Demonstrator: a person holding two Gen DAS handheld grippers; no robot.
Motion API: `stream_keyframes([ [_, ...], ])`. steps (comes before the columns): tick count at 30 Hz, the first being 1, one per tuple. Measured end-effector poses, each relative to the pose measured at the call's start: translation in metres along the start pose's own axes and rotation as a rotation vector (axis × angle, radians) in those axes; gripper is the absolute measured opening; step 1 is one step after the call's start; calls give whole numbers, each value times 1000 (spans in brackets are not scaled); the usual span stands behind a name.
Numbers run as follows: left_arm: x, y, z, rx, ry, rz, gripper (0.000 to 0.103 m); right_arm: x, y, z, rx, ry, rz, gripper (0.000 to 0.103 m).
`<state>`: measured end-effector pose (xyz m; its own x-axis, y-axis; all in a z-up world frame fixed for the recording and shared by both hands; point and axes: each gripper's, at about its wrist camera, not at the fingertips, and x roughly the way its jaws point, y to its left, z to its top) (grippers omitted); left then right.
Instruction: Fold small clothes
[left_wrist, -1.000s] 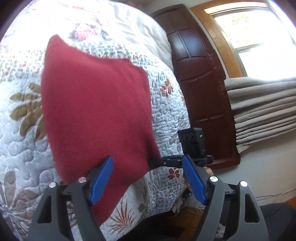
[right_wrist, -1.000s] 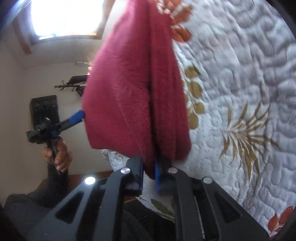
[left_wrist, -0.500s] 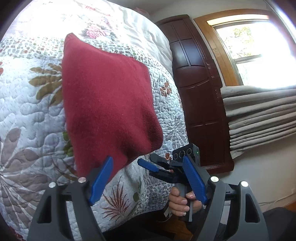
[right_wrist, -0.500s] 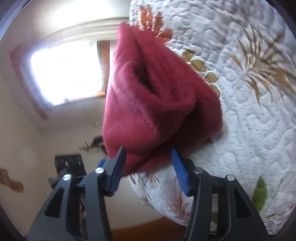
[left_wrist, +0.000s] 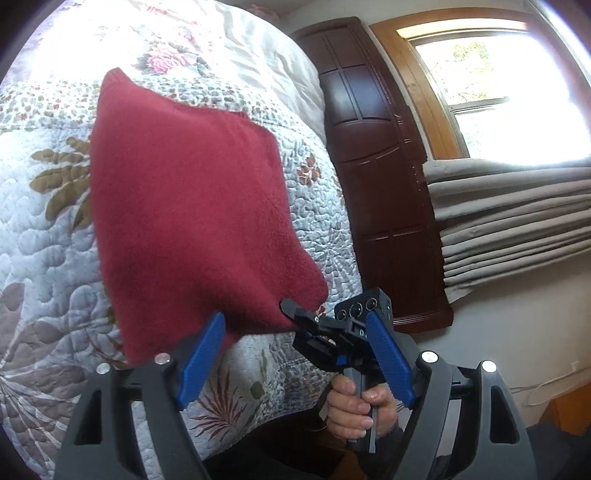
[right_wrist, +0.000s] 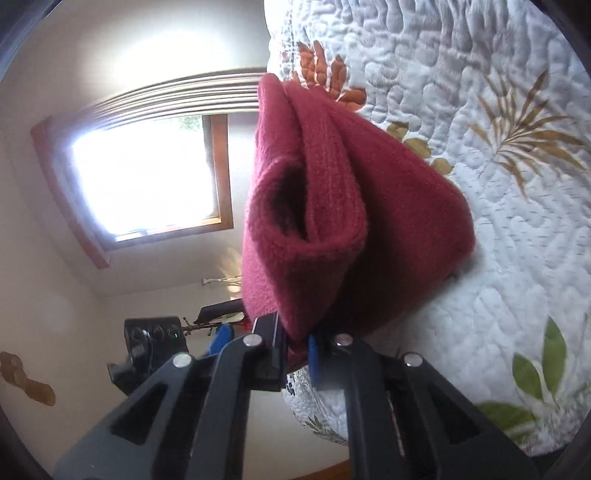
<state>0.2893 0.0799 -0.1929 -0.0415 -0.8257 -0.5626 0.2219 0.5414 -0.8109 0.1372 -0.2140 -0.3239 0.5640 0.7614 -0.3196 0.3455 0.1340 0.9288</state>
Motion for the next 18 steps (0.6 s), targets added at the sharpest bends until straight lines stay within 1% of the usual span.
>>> stream_keyframes([
  [1,3,-1,2,13,5,-6,79,1,-5,5,12,4,-16,7],
  [3,15,2,7,16,34,-2,79,17,-25,19,28,26,-86,7],
  [5,31,11,11,-5,75,-5,79,28,-52,25,103,36,-94,8],
  [6,40,18,11,-9,96,23,79,30,-54,28,93,29,-83,12],
  [7,47,26,12,-16,114,59,79,26,-51,30,81,20,-65,25],
  [8,51,32,11,-26,121,79,78,17,-48,30,76,10,-52,29],
  [9,51,37,10,-34,120,83,78,3,-38,31,42,-12,-62,31],
  [11,47,38,8,-36,102,63,78,-29,-15,35,-84,-82,-151,31],
  [12,45,38,7,-37,90,53,79,-38,1,38,-148,-109,-176,27],
  [13,43,40,6,-38,79,50,79,-43,17,40,-209,-125,-184,21],
  [14,43,42,5,-43,72,50,79,-41,34,44,-277,-122,-173,19],
  [15,44,43,4,-50,66,48,79,-28,49,48,-349,-84,-153,19],
  [16,45,44,2,-54,62,50,79,-10,56,53,-409,-14,-139,19],
  [17,45,44,2,-56,57,55,79,7,56,56,-446,45,-144,20],
  [18,41,47,0,-57,53,57,81,27,53,67,-460,95,-159,20],
])
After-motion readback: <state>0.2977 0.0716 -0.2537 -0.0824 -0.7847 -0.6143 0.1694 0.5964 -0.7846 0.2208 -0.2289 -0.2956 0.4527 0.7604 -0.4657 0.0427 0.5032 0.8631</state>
